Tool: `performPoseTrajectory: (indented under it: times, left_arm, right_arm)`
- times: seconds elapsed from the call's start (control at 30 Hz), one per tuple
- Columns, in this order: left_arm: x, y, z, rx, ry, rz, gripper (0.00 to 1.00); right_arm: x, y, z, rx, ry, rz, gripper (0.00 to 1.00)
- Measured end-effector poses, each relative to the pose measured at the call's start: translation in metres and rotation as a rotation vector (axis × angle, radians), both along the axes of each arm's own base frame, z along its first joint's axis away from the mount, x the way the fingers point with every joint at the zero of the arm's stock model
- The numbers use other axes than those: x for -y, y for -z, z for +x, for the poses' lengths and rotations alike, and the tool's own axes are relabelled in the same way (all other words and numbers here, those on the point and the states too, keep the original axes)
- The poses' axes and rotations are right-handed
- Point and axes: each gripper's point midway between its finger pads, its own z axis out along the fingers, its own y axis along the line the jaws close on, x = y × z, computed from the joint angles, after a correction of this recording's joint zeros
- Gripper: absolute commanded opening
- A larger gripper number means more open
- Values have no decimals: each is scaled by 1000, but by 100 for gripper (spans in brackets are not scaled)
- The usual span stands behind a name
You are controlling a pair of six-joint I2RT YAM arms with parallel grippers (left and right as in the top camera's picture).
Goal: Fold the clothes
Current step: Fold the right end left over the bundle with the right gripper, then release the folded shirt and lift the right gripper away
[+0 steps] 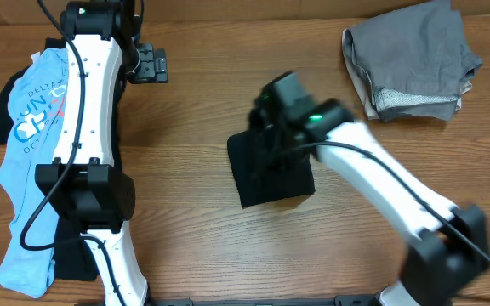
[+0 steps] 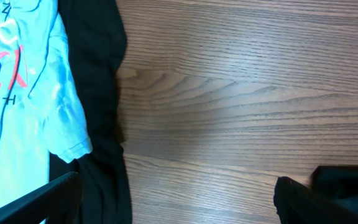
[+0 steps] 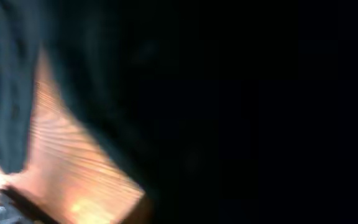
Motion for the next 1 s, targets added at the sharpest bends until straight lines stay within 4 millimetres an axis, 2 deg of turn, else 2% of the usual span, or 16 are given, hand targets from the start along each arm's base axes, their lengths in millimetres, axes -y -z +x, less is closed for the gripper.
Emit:
performPoseTrajectory:
  times: [0.03,0.13,0.17,0.27,0.4,0.6,0.73,0.8,0.9,1.0]
  left_arm:
    - [0,0,0,0,0,0,100]
    - [0,0,0,0,0,0,100]
    - [0,0,0,0,0,0,100]
    - [0,0,0,0,0,0,100]
    - [2,0,0,-2,4,-13,100]
    - [14,3,-9,-43,60,-69,100]
    - [32,6,-25,-107,142,-151,100]
    - [40,6,-32,-131,181,-180,100]
    - [56,9,-36,-149,235,-207,100]
    - [70,18,-35,-151,278,-220,100]
  right_arm:
    - [-6,16,-5,-33,-16,-24,91]
    - [-12,43,-15,-99,-38,-69,97]
    - [-12,49,-17,-116,-35,-79,98]
    - [-9,47,-16,-123,-21,-82,100]
    - [0,36,-10,-137,8,-89,100]
    - [30,-22,14,-79,100,-57,100]
    - [63,-56,25,-24,185,-37,100]
    - [83,-62,30,-22,237,-40,100]
    - [114,-61,37,-49,317,-53,100]
    - [131,-59,40,-61,348,-63,96]
